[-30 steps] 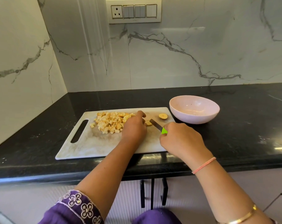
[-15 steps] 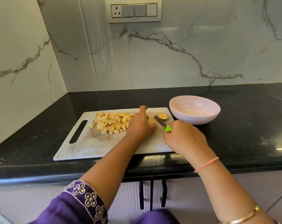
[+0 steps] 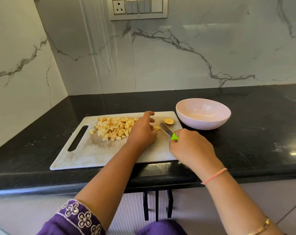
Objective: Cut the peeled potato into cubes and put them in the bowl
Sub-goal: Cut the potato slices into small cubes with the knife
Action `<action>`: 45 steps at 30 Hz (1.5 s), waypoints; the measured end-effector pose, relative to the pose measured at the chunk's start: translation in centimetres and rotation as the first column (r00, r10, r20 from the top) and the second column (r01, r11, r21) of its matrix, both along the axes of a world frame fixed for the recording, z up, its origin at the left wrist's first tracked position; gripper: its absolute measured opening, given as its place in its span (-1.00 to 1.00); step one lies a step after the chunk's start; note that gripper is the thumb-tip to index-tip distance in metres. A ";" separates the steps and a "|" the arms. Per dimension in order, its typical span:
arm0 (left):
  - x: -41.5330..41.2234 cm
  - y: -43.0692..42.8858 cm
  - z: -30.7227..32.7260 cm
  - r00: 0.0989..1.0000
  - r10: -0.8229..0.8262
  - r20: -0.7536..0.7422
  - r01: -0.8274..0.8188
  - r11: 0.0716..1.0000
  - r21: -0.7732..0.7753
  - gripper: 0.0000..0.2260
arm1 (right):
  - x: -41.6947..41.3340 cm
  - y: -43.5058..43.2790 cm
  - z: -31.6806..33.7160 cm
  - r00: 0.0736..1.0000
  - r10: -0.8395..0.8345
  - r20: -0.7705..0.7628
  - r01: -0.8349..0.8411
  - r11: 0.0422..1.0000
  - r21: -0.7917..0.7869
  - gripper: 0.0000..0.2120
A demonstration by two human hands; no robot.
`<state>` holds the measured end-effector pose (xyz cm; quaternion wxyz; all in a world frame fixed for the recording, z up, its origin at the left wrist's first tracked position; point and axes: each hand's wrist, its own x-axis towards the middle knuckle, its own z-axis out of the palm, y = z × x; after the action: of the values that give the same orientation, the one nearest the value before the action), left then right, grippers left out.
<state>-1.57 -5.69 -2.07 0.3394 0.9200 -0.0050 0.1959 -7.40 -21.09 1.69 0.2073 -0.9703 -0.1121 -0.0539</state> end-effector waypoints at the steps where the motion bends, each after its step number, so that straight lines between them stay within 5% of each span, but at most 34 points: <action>1: 0.0 0.0 -0.1 1.000 -0.002 0.010 0.002 1.000 -0.002 -0.53 | 0.1 0.0 -0.2 1.000 -0.003 0.000 0.003 1.000 -0.001 -0.82; 7: 0.2 0.0 -0.3 0.999 -0.018 0.048 0.019 1.000 -0.024 -0.55 | 0.4 0.7 -1.0 0.999 -0.004 0.032 0.004 1.000 0.009 -0.81; 11: 0.2 -0.1 -0.6 0.999 -0.009 0.035 0.004 0.990 0.144 -0.75 | 0.7 0.9 -1.3 0.999 -0.010 0.043 0.009 1.000 0.025 -0.81; 17: 0.1 -0.1 -0.3 0.995 0.073 0.063 -0.087 0.955 0.283 -0.75 | 1.3 0.6 -1.5 0.998 -0.030 0.050 0.027 0.998 0.060 -0.84; 45: -0.1 0.1 -0.2 0.991 0.131 0.007 -0.130 0.980 0.148 -0.76 | 1.6 1.2 0.3 0.999 0.029 0.018 -0.029 0.999 -0.013 -0.83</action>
<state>-1.70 -5.57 -2.26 0.2567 0.9413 0.0413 0.2154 -5.82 -19.88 2.00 0.2010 -0.9693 -0.1284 -0.0590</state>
